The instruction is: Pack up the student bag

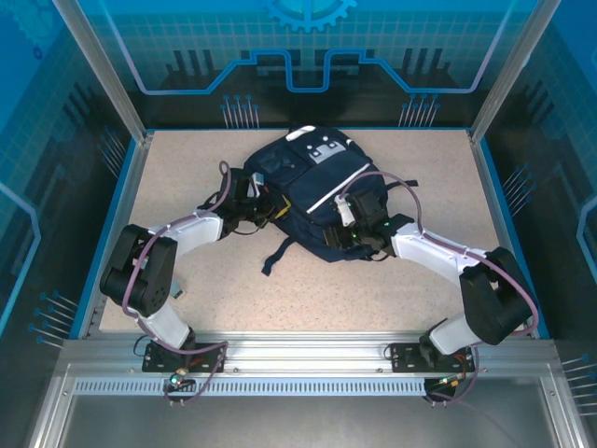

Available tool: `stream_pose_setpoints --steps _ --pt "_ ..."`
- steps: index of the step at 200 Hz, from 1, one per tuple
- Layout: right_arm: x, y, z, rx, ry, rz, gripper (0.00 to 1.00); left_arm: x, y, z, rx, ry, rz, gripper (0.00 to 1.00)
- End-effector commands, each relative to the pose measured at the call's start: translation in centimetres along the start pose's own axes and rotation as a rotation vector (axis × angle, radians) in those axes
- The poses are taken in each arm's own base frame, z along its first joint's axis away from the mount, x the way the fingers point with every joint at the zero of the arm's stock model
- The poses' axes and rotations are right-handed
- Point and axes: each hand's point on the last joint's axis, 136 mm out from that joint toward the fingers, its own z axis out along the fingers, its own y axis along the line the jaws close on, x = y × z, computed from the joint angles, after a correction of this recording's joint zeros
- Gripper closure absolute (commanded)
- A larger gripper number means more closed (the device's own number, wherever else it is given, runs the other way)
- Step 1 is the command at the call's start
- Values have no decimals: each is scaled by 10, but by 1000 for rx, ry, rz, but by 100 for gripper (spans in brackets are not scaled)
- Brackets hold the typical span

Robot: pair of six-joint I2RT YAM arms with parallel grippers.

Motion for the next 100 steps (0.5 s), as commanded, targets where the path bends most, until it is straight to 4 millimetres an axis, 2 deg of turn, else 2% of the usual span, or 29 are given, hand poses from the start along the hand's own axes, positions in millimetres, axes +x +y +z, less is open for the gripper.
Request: stream_pose_setpoints --steps 1,34,53,77,100 --pt "-19 2 -2 -36 -81 -24 56 -18 -32 -15 64 -61 75 96" --pt "-15 3 9 -65 -53 33 47 -19 -36 -16 73 -60 74 96" --pt "-12 7 18 -100 -42 65 45 -20 -40 -17 82 -59 73 96" --pt "-18 12 23 -129 -66 83 49 -20 -42 -18 87 -61 71 96" --pt "-23 15 21 -143 -86 71 57 -20 -42 -18 85 -60 70 96"
